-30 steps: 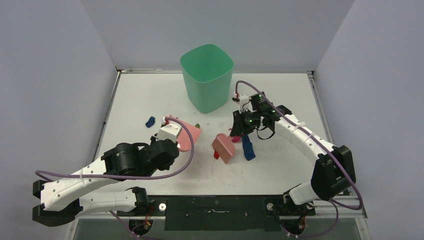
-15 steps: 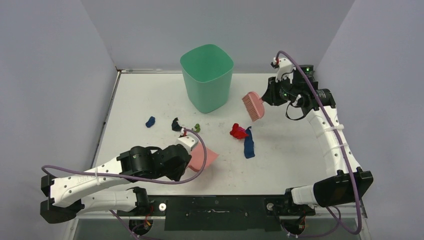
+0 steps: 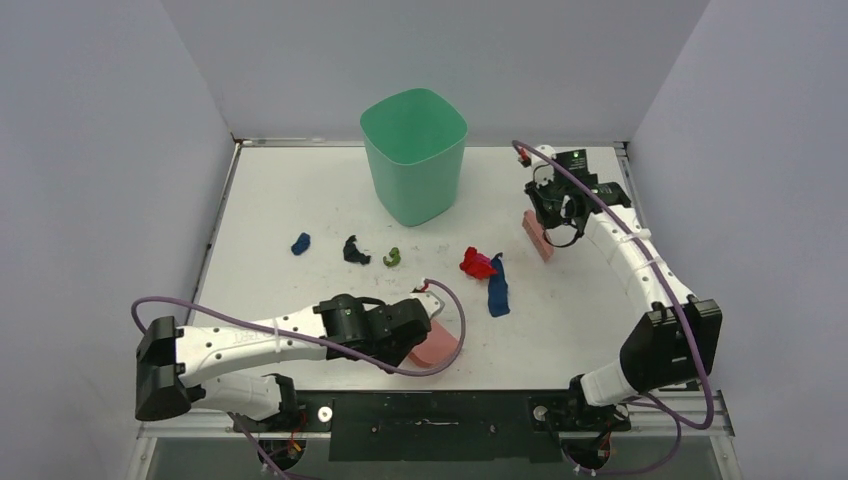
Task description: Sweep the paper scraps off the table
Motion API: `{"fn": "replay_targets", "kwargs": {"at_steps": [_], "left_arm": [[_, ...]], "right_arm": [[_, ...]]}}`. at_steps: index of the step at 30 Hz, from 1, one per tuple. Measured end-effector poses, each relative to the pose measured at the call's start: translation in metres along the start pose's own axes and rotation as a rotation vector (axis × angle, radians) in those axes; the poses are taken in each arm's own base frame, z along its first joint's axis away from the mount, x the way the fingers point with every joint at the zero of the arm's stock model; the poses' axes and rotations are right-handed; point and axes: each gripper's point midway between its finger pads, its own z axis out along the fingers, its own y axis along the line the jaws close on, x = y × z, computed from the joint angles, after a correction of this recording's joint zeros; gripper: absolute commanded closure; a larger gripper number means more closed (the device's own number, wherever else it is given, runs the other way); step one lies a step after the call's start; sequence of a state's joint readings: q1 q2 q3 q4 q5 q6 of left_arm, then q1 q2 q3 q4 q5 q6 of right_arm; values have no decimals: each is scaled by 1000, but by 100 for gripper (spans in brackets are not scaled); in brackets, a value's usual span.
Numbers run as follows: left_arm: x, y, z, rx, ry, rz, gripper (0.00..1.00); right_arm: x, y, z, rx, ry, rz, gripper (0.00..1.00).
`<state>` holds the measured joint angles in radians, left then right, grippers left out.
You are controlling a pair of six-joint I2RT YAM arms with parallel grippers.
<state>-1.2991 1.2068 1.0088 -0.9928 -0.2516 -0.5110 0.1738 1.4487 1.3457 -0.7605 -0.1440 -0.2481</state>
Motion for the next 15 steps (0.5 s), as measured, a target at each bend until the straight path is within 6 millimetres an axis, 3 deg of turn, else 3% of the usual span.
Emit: {"fn": "replay_targets", "kwargs": {"at_steps": [4, 8, 15], "left_arm": [[-8, -6, 21, 11, 30, 8, 100], [-13, -9, 42, 7, 69, 10, 100], [-34, -10, 61, 61, 47, -54, 100]], "right_arm": [[5, 21, 21, -5, 38, -57, 95], [0, 71, 37, -82, 44, -145, 95], [0, 136, 37, -256, 17, -258, 95]]}}
